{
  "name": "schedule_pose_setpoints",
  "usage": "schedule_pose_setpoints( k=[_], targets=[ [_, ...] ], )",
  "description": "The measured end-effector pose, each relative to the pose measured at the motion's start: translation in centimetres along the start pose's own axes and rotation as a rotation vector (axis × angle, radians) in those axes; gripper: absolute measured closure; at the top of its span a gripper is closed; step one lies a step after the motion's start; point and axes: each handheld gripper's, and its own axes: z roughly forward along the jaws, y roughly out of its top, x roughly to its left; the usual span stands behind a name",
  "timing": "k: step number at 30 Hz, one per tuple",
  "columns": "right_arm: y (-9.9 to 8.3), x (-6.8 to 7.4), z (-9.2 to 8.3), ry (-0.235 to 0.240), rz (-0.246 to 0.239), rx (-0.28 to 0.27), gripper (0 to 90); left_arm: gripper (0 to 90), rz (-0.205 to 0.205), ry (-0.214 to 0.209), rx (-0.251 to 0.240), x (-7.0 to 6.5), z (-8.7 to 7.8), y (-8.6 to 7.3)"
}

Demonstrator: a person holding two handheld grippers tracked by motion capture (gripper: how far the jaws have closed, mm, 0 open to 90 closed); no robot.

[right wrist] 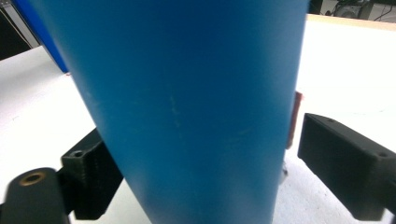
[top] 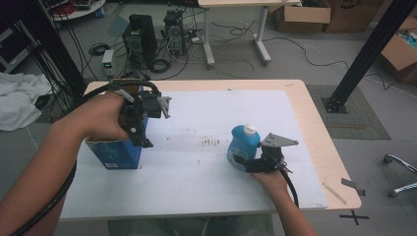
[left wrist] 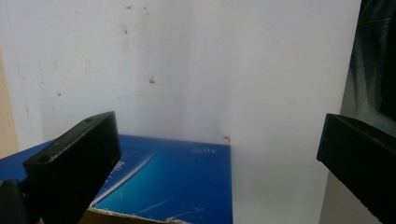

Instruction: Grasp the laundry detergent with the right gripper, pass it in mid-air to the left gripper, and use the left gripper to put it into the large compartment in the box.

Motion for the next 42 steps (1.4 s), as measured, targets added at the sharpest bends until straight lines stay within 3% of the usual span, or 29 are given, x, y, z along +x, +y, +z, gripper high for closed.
schedule_pose_setpoints(
  k=[5, 23, 42],
  targets=[
    [-0.1, 0.0, 0.0, -0.02, 0.013, 0.001, 16.5, 0.1, 0.004, -0.004, -0.003, -0.2, 0.1, 0.1],
    [-0.6, 0.8, 0.2, -0.08, -0.018, -0.032, 26.6, 0.1, 0.005, -0.007, 0.011, -0.3, 0.2, 0.1],
    [-0.8, 1.1, 0.3, -0.081, -0.032, -0.068, 33.7, 0.1, 0.008, -0.018, 0.017, -0.2, 0.8, 0.5]
  ],
)
